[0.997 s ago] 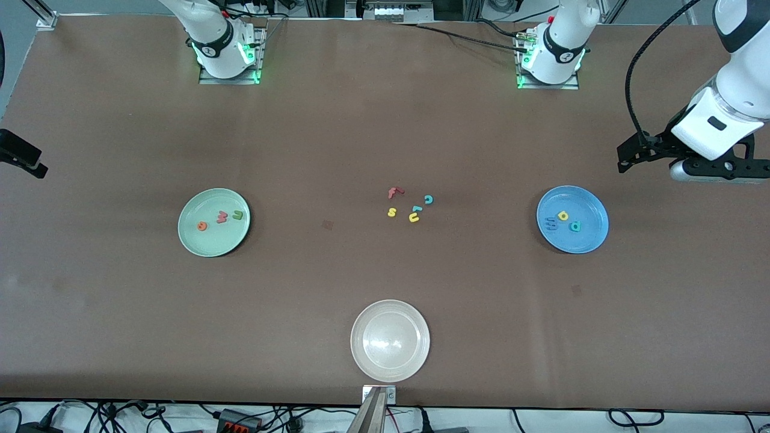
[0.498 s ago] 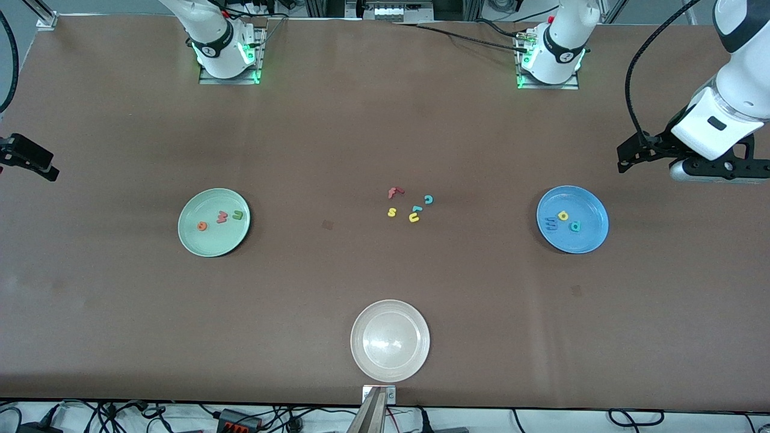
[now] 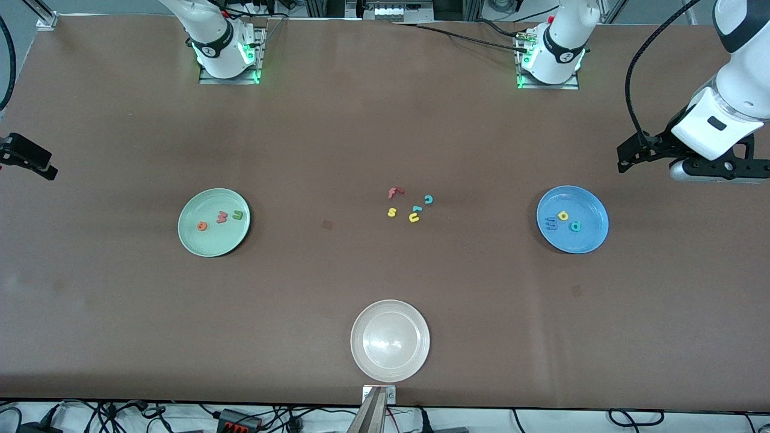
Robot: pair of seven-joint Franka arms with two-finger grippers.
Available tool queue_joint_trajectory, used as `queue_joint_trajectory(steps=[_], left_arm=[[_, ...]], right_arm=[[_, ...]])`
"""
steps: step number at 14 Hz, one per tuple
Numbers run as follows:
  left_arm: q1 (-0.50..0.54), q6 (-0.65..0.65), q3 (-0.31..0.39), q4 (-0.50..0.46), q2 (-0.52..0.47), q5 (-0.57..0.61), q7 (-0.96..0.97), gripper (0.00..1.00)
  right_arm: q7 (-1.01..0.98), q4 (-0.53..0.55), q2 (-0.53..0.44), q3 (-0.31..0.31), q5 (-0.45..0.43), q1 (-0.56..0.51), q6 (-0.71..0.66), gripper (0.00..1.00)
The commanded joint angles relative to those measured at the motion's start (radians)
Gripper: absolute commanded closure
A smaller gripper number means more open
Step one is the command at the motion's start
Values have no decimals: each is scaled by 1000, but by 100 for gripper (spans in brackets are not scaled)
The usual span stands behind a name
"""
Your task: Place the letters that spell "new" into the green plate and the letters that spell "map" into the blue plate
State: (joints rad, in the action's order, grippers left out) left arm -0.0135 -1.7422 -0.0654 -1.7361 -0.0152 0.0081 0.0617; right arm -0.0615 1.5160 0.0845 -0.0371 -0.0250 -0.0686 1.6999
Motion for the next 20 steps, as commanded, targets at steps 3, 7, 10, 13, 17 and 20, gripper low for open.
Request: queue_joint_trajectory(steps=[3, 7, 10, 13, 17, 20], left_arm=[[0, 21, -1, 26, 11, -7, 7, 0], [0, 21, -1, 26, 11, -5, 7, 0], [0, 21, -1, 26, 11, -5, 7, 0], [0, 21, -1, 26, 11, -7, 7, 0], [1, 23, -1, 26, 11, -7, 7, 0], [0, 21, -1, 26, 11, -7, 7, 0]], right_arm=[[19, -13, -6, 9, -4, -13, -40, 0], [5, 15, -23, 9, -10, -11, -54, 0], [5, 21, -28, 9, -10, -13, -60, 0], [5, 29, -35, 2, -10, -14, -77, 0], [2, 45, -43, 0, -10, -14, -82, 0], [2, 52, -49, 0, -13, -14, -82, 0]])
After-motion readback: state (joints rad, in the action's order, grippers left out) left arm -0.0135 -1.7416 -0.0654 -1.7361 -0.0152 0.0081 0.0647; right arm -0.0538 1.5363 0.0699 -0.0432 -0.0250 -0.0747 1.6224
